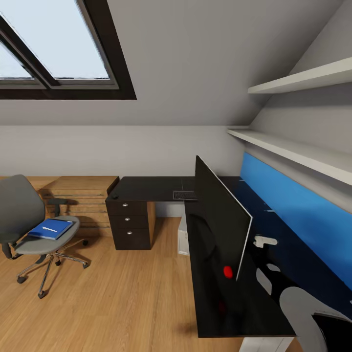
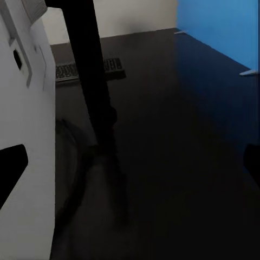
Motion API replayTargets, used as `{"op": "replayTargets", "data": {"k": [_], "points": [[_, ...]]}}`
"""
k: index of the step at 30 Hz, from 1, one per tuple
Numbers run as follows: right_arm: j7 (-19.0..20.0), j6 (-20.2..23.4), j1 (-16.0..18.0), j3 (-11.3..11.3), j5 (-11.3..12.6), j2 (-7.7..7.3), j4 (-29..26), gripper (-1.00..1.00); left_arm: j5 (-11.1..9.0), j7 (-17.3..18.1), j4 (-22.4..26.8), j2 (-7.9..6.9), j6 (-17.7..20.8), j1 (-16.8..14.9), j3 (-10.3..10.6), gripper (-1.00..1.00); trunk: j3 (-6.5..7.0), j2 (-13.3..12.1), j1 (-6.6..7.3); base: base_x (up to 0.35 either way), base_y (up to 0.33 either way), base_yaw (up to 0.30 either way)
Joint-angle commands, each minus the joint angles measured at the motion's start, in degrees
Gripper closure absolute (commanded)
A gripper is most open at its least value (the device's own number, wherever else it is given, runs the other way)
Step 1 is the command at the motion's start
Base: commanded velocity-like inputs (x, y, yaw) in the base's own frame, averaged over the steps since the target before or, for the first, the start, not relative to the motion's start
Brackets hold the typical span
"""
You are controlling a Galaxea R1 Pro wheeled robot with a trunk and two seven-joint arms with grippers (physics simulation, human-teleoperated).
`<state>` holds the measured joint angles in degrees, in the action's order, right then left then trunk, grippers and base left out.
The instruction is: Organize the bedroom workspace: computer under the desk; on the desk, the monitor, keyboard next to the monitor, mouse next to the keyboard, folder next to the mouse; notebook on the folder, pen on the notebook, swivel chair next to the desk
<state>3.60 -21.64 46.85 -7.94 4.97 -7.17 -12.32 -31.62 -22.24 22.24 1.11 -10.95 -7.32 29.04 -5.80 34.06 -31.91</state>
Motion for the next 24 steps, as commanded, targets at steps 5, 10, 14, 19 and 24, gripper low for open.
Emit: {"op": "replayTargets", "data": {"k": [5, 10, 14, 19, 24], "points": [[-1.56, -0.21, 0.04, -0.14, 0.33, 1.63, 0.11, -1.00, -0.55, -0.34, -0.01, -0.06, -0.30, -0.07, 0.49, -1.00, 0.06, 0.09, -0.02, 0.000, 0.000, 0.094], [-1.81, -0.24, 0.00, -0.09, 0.22, 2.04, 0.18, -1.00, -0.55, -0.34, -0.01, -0.06, -0.30, -0.07, 0.49, -1.00, 0.35, 0.09, -0.02, 0.000, 0.000, 0.181], [-1.78, -0.25, 0.00, -0.10, 0.22, 2.12, 0.18, -1.00, -0.55, -0.34, -0.01, -0.06, -0.30, -0.07, 0.49, -1.00, 0.60, 0.09, -0.02, 0.000, 0.000, 0.193], [-1.76, -0.25, 0.00, -0.14, 0.22, 2.15, 0.13, -1.00, -0.55, -0.37, -0.01, -0.11, -0.30, -0.07, 0.48, -1.00, 0.90, 0.09, -0.02, 0.000, 0.000, 0.194], [-1.75, -0.25, 0.00, -0.15, 0.22, 2.16, 0.13, -1.00, -0.55, -0.41, -0.01, -0.36, -0.30, -0.07, 0.41, -1.00, 1.21, 0.09, -0.02, 0.000, 0.000, 0.194]]}}
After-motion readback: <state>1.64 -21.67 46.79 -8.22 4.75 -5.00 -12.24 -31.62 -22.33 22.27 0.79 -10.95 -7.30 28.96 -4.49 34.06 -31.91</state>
